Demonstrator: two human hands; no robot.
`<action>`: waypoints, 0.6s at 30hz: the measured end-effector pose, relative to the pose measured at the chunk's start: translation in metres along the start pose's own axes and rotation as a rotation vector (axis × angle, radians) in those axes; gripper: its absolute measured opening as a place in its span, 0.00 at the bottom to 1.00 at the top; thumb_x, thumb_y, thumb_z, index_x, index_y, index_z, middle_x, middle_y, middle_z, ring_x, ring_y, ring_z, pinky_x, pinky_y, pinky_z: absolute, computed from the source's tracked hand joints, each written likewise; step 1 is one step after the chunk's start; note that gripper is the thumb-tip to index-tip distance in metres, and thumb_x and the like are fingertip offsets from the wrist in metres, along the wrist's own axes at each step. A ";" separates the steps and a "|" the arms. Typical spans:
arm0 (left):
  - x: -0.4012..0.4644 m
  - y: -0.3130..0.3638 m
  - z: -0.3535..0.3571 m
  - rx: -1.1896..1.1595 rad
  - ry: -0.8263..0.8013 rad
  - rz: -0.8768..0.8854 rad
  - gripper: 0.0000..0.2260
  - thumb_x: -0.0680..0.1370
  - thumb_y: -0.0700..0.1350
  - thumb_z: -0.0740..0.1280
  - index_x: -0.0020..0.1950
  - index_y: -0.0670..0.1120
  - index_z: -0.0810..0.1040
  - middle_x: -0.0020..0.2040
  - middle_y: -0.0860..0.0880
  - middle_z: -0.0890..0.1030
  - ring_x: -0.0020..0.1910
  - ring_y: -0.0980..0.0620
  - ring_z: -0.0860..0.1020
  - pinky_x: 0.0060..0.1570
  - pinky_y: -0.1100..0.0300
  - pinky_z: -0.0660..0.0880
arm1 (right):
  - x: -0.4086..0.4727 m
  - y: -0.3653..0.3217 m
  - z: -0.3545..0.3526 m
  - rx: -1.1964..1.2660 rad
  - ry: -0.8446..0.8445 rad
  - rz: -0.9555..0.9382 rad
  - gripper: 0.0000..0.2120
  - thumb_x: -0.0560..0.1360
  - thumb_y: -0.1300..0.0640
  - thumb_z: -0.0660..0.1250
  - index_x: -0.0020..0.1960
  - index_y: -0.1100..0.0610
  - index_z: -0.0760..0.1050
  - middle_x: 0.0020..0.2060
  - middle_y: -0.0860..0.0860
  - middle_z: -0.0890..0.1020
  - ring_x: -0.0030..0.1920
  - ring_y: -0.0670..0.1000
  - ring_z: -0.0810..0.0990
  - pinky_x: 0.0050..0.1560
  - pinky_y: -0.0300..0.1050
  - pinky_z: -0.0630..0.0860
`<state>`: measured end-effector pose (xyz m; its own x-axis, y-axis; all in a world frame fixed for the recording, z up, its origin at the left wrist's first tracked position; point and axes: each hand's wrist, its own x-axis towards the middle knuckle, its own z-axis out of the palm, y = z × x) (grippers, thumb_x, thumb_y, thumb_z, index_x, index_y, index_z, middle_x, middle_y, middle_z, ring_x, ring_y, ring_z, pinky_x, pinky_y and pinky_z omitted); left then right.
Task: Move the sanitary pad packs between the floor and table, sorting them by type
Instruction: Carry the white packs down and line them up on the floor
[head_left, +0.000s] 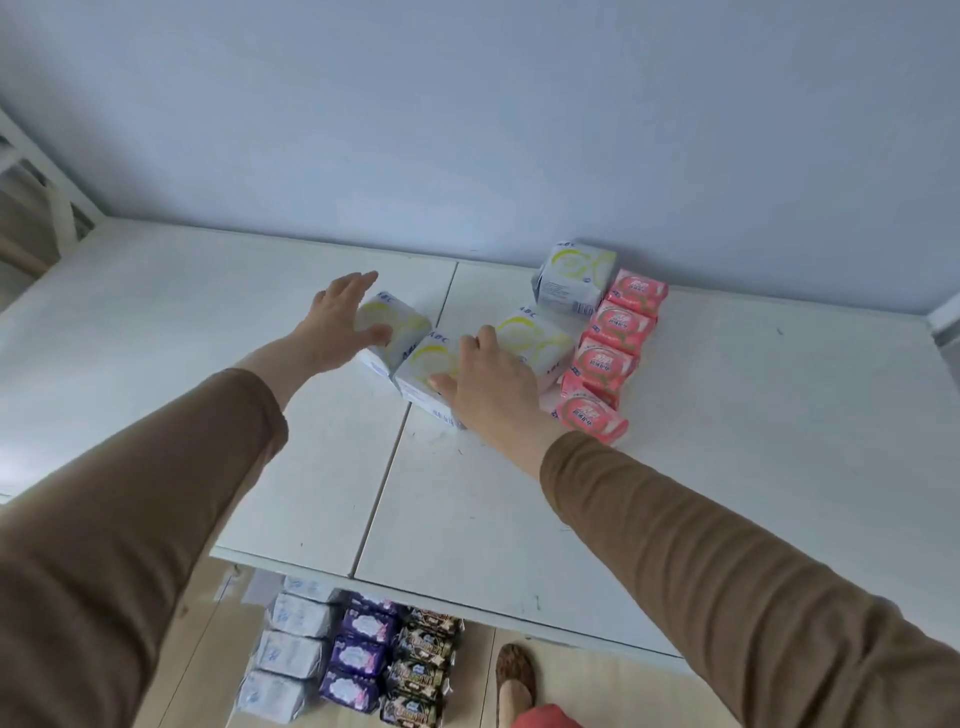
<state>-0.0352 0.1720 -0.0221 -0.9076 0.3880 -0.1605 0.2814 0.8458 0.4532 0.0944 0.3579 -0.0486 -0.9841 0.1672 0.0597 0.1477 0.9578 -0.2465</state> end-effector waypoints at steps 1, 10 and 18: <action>0.004 -0.001 -0.003 -0.011 -0.063 0.027 0.39 0.76 0.52 0.71 0.80 0.55 0.53 0.79 0.51 0.55 0.77 0.46 0.56 0.74 0.47 0.57 | 0.001 0.001 0.002 -0.008 -0.002 -0.012 0.27 0.76 0.36 0.62 0.59 0.59 0.70 0.54 0.54 0.71 0.47 0.59 0.80 0.39 0.49 0.68; -0.002 -0.013 -0.028 0.230 -0.330 0.082 0.64 0.59 0.60 0.81 0.71 0.72 0.30 0.76 0.61 0.56 0.68 0.50 0.68 0.65 0.48 0.69 | -0.015 -0.007 -0.006 0.047 -0.067 -0.093 0.43 0.61 0.32 0.75 0.63 0.57 0.62 0.54 0.53 0.75 0.58 0.57 0.75 0.54 0.50 0.74; -0.069 -0.044 -0.018 0.242 -0.119 0.163 0.32 0.64 0.51 0.80 0.63 0.54 0.69 0.55 0.55 0.68 0.50 0.46 0.76 0.47 0.50 0.76 | -0.054 -0.028 -0.009 0.255 -0.212 -0.023 0.35 0.68 0.47 0.75 0.70 0.54 0.66 0.61 0.56 0.71 0.59 0.60 0.72 0.55 0.49 0.69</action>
<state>0.0096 0.1018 -0.0152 -0.8058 0.5533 -0.2109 0.4988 0.8262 0.2618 0.1447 0.3238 -0.0359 -0.9895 0.0680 -0.1279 0.1221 0.8668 -0.4835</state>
